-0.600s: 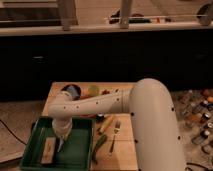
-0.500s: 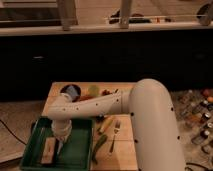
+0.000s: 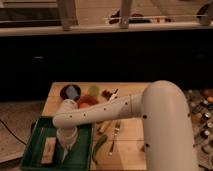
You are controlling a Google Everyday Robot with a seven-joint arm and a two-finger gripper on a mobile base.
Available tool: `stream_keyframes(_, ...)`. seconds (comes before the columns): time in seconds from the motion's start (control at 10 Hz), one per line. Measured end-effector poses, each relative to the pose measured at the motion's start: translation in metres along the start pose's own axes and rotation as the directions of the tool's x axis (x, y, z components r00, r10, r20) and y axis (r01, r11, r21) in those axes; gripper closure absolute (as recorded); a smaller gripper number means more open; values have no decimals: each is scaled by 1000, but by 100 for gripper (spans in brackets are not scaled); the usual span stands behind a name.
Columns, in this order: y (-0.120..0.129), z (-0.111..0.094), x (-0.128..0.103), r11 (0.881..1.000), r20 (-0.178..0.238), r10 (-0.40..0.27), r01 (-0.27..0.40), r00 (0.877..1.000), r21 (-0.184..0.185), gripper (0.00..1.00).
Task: Wipe tray with towel
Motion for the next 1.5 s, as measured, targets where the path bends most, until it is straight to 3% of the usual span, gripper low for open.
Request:
stream_keyframes(0.4, 7, -21, 28, 999, -73, 53, -52, 996, 15, 100)
stream_keyframes(0.7, -9, -27, 53, 1000, -102, 30, -31, 994, -3, 100)
stream_keyframes(1.0, -45, -21, 46, 998, -93, -67, 65, 993, -21, 100)
stream_keyframes(1.2, -66, -16, 29, 987, -75, -161, 159, 984, -33, 100)
stream_keyframes(1.5, -63, -1, 3, 971, -13, -235, 234, 972, -57, 100)
